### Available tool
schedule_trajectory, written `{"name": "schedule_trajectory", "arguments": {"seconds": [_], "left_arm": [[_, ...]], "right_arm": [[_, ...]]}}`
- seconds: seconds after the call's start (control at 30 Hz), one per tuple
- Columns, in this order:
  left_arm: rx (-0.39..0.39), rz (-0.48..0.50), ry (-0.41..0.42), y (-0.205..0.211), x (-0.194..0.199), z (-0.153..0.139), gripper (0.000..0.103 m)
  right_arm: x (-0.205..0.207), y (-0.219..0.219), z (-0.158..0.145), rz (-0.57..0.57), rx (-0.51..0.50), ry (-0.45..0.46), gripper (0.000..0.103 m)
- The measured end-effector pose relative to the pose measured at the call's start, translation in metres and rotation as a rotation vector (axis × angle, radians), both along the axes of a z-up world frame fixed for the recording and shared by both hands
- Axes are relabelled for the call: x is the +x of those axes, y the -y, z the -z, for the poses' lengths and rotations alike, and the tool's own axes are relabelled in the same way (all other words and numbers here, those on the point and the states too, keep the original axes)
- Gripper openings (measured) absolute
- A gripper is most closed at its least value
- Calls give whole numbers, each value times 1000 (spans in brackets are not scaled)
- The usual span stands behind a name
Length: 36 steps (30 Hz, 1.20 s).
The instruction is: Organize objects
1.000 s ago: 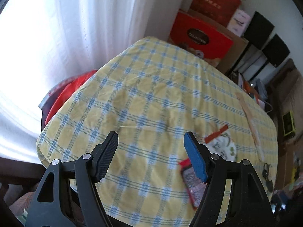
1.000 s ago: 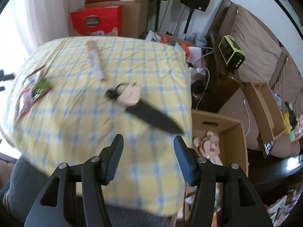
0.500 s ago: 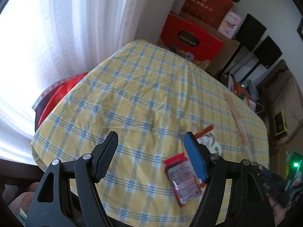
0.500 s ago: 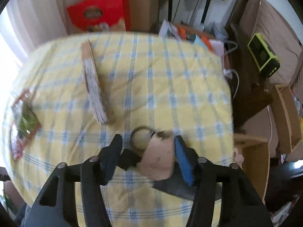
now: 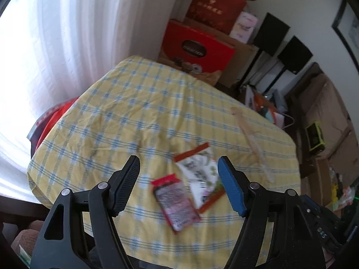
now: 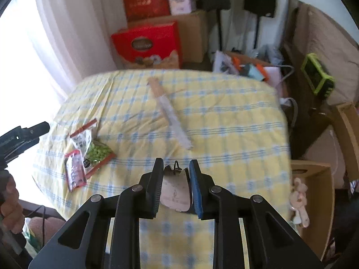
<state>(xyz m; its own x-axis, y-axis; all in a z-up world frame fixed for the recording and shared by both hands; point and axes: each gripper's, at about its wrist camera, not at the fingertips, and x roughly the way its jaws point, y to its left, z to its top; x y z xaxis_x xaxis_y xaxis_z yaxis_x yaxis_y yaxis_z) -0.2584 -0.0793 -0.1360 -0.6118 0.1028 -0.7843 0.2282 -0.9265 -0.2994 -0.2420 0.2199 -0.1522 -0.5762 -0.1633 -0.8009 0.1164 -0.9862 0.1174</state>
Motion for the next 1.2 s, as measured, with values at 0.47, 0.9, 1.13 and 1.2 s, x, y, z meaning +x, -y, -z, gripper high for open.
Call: {"name": "schedule_trajectory", "arguments": {"seconds": [0.47,0.9,1.13,1.2], "left_arm": [[-43,210,-69,-105,14,-29,73],[-85,510,-23,-214,20,23,93],[-265,577,-7,-229,21,54,94],[-249,618,-30,-225,24,56,94]], "right_arm": [[60,-78,-8,183,-87,-19,23],[85,-130,1,291,-122,-13,23],[87,-137,8,291,-147,-5,23],[87,-138,10,288,-154,-2,23]]}}
